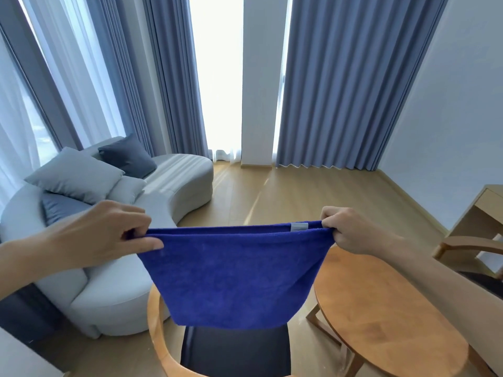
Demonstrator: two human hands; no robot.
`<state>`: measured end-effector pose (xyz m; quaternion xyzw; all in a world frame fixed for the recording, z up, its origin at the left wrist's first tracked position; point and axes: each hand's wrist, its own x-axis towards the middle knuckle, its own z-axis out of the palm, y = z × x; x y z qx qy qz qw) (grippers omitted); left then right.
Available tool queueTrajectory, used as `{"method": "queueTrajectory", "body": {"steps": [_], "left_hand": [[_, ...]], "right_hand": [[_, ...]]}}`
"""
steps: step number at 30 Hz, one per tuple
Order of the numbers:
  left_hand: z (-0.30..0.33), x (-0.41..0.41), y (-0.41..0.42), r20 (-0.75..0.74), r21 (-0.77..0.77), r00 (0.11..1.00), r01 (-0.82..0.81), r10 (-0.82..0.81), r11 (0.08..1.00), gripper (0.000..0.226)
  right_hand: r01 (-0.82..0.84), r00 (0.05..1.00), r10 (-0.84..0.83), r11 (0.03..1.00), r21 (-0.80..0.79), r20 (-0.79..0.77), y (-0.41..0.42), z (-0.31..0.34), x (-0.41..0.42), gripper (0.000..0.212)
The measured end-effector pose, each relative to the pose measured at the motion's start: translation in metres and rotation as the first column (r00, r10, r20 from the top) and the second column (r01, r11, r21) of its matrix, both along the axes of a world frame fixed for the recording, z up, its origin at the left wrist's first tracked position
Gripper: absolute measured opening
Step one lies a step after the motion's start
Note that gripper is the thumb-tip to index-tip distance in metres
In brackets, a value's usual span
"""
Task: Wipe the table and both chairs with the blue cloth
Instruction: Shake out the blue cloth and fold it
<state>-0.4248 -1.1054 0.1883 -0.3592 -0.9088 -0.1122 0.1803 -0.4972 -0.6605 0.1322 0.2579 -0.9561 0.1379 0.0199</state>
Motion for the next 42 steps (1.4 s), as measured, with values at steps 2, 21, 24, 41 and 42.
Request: {"method": "queueTrajectory", "body": {"steps": [2,21,24,41,42], "left_hand": [[0.008,-0.002,0.0,-0.116,0.015,0.991,-0.064,0.065,0.998,0.051],[0.041,0.001,0.014,-0.247,0.159,0.907,-0.309,0.341,0.938,0.055],[0.042,0.006,0.023,-0.239,0.162,0.903,-0.325,0.356,0.932,0.058],[0.065,0.011,0.051,0.017,0.181,0.96,-0.278,0.28,0.943,0.04],[0.067,0.012,0.05,0.029,0.166,0.96,-0.281,0.28,0.945,0.04]], "right_hand": [[-0.012,0.999,0.011,1.0,-0.029,-0.047,0.0,-0.002,-0.001,0.025],[0.073,0.993,-0.046,0.962,-0.264,0.109,-0.031,-0.019,0.032,0.041],[0.191,0.964,-0.103,0.911,-0.365,0.247,-0.033,-0.029,0.037,0.033],[0.208,0.926,0.004,0.829,-0.519,0.377,-0.066,-0.116,0.074,0.032],[0.176,0.938,0.015,0.84,-0.513,0.347,-0.068,-0.117,0.075,0.038]]}}
